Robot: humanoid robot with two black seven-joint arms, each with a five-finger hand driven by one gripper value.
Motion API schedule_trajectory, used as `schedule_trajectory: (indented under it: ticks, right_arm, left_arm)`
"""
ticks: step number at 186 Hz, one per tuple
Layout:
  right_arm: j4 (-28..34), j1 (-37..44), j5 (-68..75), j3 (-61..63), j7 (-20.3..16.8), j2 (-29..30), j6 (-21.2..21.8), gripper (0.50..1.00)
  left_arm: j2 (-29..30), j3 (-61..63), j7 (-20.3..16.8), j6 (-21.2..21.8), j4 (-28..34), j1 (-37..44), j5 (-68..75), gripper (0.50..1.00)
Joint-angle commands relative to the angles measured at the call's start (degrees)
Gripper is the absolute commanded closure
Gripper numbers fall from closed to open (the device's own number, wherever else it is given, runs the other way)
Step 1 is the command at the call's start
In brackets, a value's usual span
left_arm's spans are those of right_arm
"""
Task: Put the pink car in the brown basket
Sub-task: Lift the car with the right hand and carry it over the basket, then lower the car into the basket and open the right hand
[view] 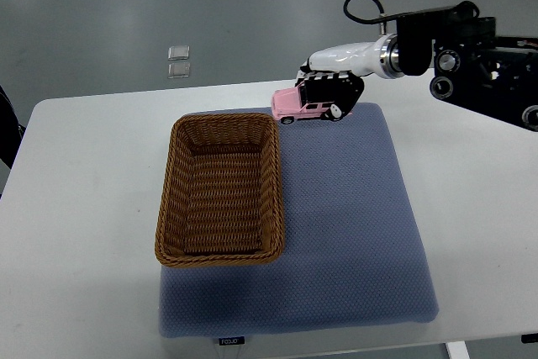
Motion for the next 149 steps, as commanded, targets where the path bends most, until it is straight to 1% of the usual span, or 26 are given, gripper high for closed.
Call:
schedule_trajectory:
  ticks: [1,27,42,108,149]
  right_arm:
    - [-0.6,0.7,0.0,0.0,0.0,4.4,0.1,1.000]
    - [-2.6,0.5,-0.1,0.0,0.0,10.8,0.0,1.000]
    - [-4.3,-0.1,-0.3,-0.2,-0.1,13.3,-0.1,1.000]
    - [-9.6,-6.7,-1.2,-0.9,-0.1,18.9,-0.7,1.000]
    - [-12.1,-8.7,-1.9,-1.0,-0.1,21.4,-0.8,1.000]
  left_arm:
    - [0.0,0.0,0.0,0.0,-0.1,0.0,0.0,0.500]
    - [0.0,0.0,0.0,0.0,0.0,0.0,0.0,0.500]
    - [0.0,0.0,0.0,0.0,0.0,0.0,0.1,0.500]
    - [0.0,0.0,0.0,0.0,0.0,0.0,0.0,0.500]
    - [0.0,0.0,0.0,0.0,0.0,0.0,0.0,0.500]
